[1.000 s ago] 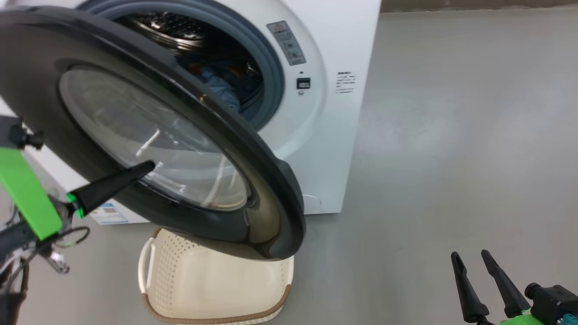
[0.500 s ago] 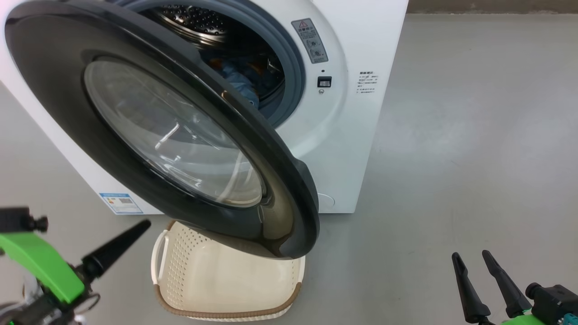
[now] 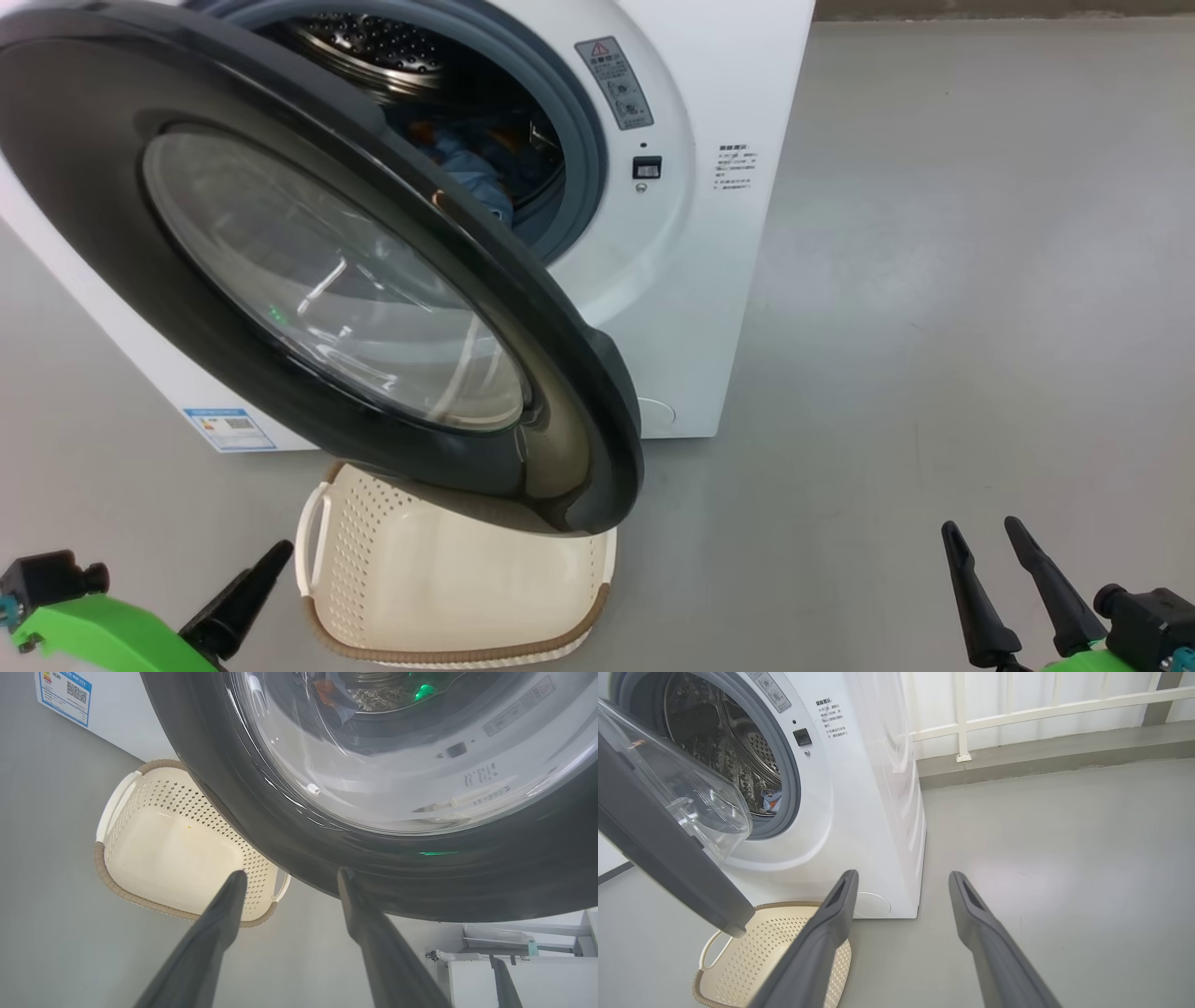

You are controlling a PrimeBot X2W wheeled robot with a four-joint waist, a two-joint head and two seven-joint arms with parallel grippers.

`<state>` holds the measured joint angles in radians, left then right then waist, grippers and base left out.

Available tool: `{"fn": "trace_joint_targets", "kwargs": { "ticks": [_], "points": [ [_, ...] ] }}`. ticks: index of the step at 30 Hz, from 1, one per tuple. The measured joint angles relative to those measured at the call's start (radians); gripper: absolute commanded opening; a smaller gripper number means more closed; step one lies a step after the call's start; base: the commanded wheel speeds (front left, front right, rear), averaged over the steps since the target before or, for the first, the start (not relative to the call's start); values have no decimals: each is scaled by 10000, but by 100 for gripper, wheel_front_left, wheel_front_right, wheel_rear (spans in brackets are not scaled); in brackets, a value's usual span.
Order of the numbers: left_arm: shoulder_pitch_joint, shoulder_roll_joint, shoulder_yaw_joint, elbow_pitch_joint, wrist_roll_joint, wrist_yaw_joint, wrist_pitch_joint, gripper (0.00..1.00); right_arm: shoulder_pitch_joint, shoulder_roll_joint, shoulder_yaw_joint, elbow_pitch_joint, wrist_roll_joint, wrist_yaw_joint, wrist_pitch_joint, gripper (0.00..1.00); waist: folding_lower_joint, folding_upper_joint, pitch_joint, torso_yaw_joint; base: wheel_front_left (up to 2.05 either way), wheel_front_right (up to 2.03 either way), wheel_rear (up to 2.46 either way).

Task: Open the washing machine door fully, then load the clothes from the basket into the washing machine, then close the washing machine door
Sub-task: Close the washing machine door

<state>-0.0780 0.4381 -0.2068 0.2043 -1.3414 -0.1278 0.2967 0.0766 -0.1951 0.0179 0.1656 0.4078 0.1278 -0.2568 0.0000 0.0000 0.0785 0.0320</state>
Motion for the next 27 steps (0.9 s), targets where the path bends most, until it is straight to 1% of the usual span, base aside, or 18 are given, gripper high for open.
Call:
{"fn": "trace_joint_targets", "kwargs": {
  "ticks": [6, 7, 11, 14, 16, 17, 18, 22, 27],
  "points": [
    [0, 199, -683, 236, 376, 0, -2090, 100, -2, -27, 6, 38, 0, 0, 0, 100, 0, 0, 25, -209, 0, 0, 0],
    [1, 297, -1039, 320, 771, 0, -2853, 100, -2, -46, 2, 67, 0, 0, 0, 100, 0, 0, 11, -288, 0, 0, 0],
    [28, 541, -1733, 602, 1407, 0, -4401, 100, -2, -104, 33, 100, 0, 0, 0, 100, 0, 0, -52, -474, 0, 0, 0],
    [28, 556, -2111, 901, 1768, -2, -5181, 100, -3, -163, 40, 107, 0, 0, 0, 100, 0, 0, -97, -592, 0, 0, 0],
    [27, 541, -2144, 1080, 2153, -2, -5405, 100, -4, -201, 42, 111, 2, 0, 0, 100, 0, 0, -125, -650, 0, 0, 0],
    [23, 535, -2121, 1208, 2543, -2, -5450, 100, -4, -217, 40, 111, 2, 0, 0, 100, -1, 0, -135, -676, 0, 0, 0],
    [25, 477, -1979, 1290, 2924, -2, -5448, 100, -4, -232, 38, 113, 2, 0, 0, 100, 0, 0, -148, -692, 0, 0, 0],
    [86, -297, -462, 1204, 4644, -2, -5476, 100, -5, -253, 46, 115, 15, 0, 0, 100, -1, 0, -214, -730, 0, 0, 0],
    [849, -1266, 642, 917, 6899, -4, -5478, 100, -4, -263, 73, 117, 19, 0, 0, 100, 0, 0, -311, -775, 0, 0, 0]
  ]
}}
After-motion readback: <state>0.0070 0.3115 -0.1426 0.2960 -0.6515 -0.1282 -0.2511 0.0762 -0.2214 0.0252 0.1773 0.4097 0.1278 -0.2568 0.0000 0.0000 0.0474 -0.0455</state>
